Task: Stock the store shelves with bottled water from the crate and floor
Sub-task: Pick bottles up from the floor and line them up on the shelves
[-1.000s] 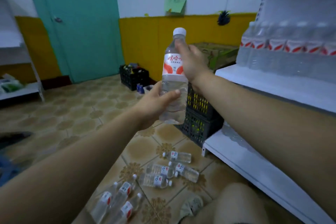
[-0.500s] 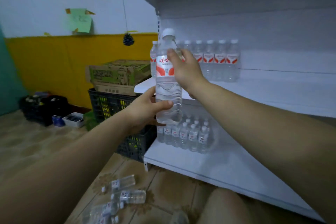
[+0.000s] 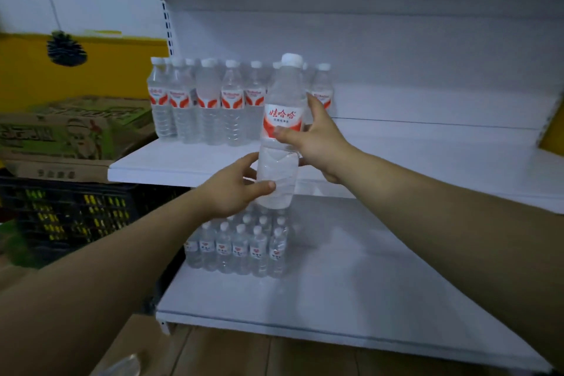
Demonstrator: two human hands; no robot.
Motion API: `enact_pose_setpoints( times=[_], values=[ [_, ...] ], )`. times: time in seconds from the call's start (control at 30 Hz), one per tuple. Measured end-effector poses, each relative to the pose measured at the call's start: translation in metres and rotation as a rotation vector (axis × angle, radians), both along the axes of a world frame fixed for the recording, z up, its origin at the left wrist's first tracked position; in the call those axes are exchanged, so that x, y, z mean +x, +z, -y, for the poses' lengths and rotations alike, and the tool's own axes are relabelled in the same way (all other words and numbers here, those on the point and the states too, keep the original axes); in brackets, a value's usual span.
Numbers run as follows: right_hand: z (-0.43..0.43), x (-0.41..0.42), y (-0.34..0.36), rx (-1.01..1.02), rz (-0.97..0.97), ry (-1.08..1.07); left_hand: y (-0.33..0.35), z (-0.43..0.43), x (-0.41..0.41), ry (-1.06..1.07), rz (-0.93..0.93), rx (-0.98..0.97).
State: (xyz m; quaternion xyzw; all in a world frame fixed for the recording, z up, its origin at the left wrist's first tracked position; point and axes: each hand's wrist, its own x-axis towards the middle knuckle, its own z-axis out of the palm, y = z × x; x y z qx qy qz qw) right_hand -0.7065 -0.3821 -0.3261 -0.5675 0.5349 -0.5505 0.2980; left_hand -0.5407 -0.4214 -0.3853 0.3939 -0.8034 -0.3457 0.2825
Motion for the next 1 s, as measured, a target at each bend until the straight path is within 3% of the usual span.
enact_pose_setpoints(
  times=[0.17, 0.43, 0.6, 1.0],
  values=[
    [0.065, -0.027, -0.01, -0.059, -0.031, -0.096, -0.015, 0.082, -0.013, 0.114, 0.5, -0.16],
    [0.151, -0.038, -0.04, -0.112, -0.121, -0.095, -0.032, 0.166, 0.001, 0.247, 0.741, -0.202],
    [0.156, -0.046, -0.07, -0.091, -0.255, -0.084, -0.043, 0.171, 0.002, 0.285, 0.742, -0.283],
    [0.238, -0.016, -0.073, -0.068, -0.235, -0.102, -0.046, 0.172, 0.004, 0.292, 0.727, -0.307]
  ],
)
